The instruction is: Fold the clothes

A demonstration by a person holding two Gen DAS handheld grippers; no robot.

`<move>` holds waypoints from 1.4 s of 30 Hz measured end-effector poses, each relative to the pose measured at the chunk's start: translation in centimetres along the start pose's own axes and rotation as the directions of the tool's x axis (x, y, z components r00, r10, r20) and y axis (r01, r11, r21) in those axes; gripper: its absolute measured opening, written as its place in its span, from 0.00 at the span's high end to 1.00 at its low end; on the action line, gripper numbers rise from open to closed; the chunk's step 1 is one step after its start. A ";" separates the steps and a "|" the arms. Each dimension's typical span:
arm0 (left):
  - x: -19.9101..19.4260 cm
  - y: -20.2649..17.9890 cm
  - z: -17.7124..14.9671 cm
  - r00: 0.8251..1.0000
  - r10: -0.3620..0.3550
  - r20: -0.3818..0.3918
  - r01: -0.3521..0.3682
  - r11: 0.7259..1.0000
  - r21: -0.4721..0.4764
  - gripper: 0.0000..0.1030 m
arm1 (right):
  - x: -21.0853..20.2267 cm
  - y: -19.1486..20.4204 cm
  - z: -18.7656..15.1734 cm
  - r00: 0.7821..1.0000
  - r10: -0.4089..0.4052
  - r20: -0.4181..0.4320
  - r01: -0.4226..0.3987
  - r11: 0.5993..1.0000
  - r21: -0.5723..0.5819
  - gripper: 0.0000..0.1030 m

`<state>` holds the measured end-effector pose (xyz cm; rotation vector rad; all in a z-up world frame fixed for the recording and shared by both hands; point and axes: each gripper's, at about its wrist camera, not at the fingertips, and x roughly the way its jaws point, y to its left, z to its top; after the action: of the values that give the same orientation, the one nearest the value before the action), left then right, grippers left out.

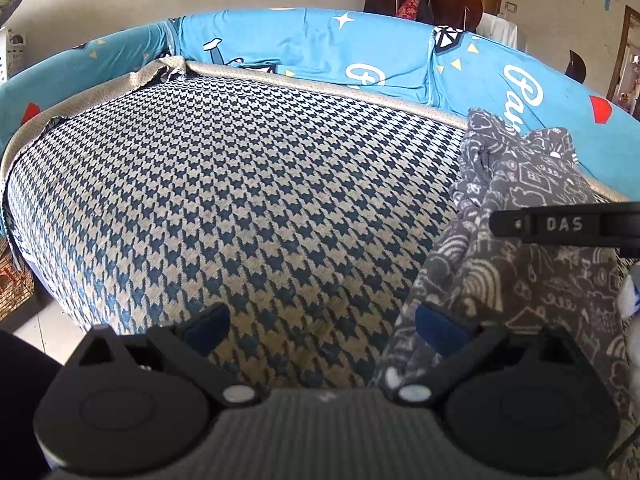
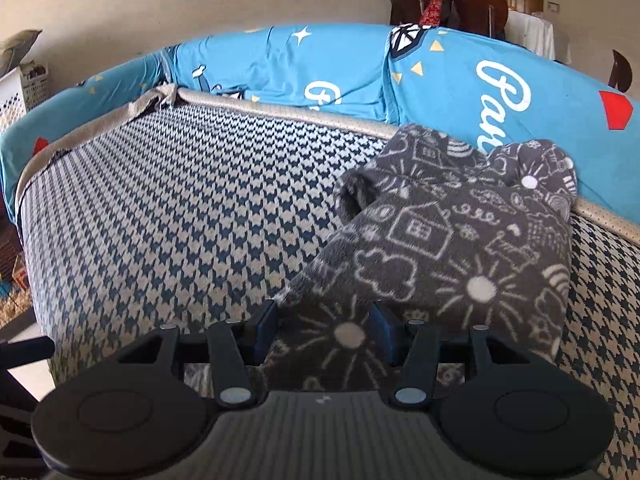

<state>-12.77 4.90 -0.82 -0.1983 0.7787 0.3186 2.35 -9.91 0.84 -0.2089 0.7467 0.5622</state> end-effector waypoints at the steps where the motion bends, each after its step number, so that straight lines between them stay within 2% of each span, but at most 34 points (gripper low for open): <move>1: 0.2 -0.2 -0.1 1.000 0.001 -0.009 -0.001 1.000 0.006 0.00 | 0.6 0.1 -0.1 1.000 -0.006 -0.014 0.006 1.000 -0.008 0.50; 9: 0.9 -0.3 -0.4 0.999 -0.001 -0.043 0.002 1.000 0.020 0.00 | 3.2 -0.1 -0.6 0.999 -0.021 -0.045 0.022 1.000 0.017 0.45; 18: 1.1 -0.3 -0.7 0.999 0.012 -0.052 -0.011 0.999 0.031 0.00 | 2.6 0.1 -0.7 0.999 -0.031 -0.019 0.032 0.999 0.023 0.42; 24: 0.9 0.1 -0.6 0.999 0.041 -0.028 -0.040 0.999 0.037 0.00 | -0.7 -0.2 -1.1 0.998 -0.029 0.047 0.021 0.988 0.156 0.40; 27: 0.7 0.3 -0.5 0.999 0.041 -0.017 -0.040 0.999 0.031 0.00 | -2.7 -0.5 -1.9 0.996 -0.044 0.076 0.029 0.982 0.188 0.36; 42: -0.5 -0.9 -0.8 0.998 -0.054 0.029 0.051 0.993 0.106 0.00 | -11.0 -3.4 -9.2 0.984 -0.127 0.124 0.071 0.922 0.380 0.31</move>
<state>-13.27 3.77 -0.97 -0.1140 0.7556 0.2299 -7.66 -20.66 1.72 0.1482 0.6813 0.3246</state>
